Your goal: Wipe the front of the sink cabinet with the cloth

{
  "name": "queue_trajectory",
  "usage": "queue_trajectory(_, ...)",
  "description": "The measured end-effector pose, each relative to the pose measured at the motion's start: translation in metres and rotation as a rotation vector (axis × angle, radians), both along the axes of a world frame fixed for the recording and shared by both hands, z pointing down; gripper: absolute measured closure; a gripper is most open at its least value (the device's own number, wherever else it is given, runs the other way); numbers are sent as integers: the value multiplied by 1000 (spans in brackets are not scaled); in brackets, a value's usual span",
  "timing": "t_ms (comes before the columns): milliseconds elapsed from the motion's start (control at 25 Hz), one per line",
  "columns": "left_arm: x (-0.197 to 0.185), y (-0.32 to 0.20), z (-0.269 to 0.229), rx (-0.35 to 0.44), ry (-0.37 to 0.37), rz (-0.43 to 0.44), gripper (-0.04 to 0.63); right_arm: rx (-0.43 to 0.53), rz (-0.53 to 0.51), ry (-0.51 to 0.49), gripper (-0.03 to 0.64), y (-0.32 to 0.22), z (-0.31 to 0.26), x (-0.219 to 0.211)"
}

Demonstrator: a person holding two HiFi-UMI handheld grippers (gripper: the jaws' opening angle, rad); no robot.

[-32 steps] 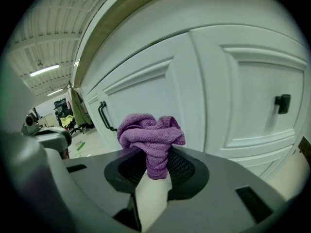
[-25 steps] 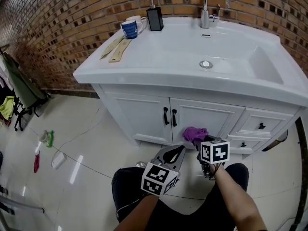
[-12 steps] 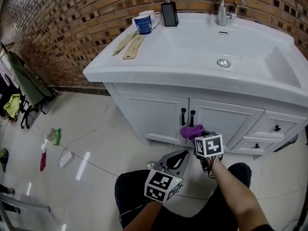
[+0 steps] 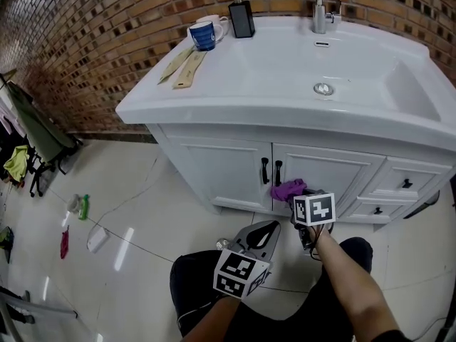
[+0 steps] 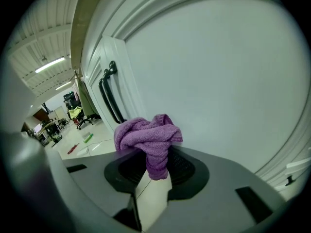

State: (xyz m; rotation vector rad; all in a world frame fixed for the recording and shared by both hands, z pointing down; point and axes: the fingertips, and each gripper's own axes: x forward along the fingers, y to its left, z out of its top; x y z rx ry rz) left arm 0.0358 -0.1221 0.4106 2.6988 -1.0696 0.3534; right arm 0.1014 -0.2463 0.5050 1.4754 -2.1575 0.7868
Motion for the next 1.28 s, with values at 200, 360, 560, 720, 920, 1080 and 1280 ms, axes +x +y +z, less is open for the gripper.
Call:
queue_trajectory(200,19,3,-4,11,-4,34,592,-2,95,-69,502,7,-4,41)
queue_trajectory(360,39,7,-7,18,-3,62,592,3,143,-70,502,17,-6,73)
queue_trajectory(560,69,15,-9,25,3,108,592,11,207,-46,502,31,-9,122)
queue_trajectory(720,92,21,-10,28,7,139,592,12,257,-37,502,44,-9,158)
queue_trajectory(920,116,22,-13,50,-15,185,592,14,300,-56,502,59,-10,188)
queue_trajectory(1080,119,13,-12,61,-26,183,592,14,335,-43,502,67,-9,215)
queue_trajectory(1280,113,4,3,31,-22,155,592,15,304,-35,502,80,1,209)
